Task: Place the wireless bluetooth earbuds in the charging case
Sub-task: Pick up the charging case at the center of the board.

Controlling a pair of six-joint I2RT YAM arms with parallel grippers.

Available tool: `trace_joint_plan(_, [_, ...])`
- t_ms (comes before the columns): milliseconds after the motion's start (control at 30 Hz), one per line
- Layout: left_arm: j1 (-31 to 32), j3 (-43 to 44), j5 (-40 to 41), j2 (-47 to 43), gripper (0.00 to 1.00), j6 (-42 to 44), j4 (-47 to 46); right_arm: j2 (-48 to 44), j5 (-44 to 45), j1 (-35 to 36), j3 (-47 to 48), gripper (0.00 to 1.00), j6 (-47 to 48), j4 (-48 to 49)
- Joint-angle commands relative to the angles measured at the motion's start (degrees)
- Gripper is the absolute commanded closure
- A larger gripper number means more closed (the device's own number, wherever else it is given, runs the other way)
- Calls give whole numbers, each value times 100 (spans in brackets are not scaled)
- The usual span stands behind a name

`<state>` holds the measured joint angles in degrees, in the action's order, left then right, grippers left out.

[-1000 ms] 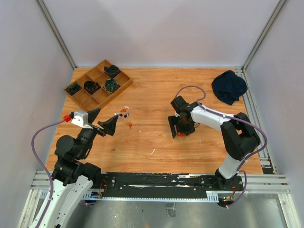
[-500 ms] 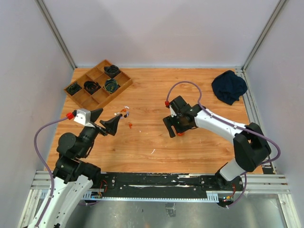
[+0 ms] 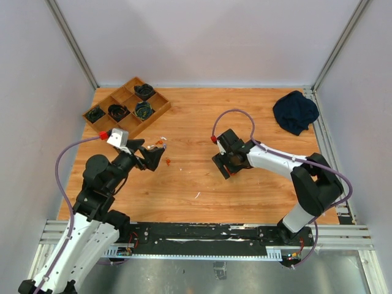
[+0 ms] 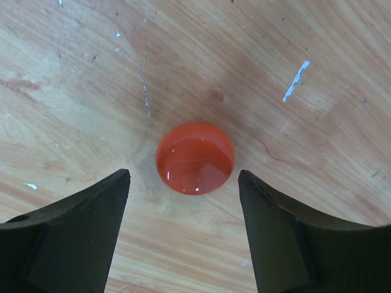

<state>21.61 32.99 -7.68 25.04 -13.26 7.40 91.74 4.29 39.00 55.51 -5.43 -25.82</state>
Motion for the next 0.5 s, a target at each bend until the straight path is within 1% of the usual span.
trace_joint_plan(0, [50,254,-410,413,1,-359,148,188,110,45,-110,28,195,340])
trace_joint_plan(300, [47,214,-565,1320,1,-1141,223,325,63,31,-358,32,178,644])
trace_joint_plan(467, [46,-47,-974,1543,1,-1424,-138,232,2,24,-497,38,125,773])
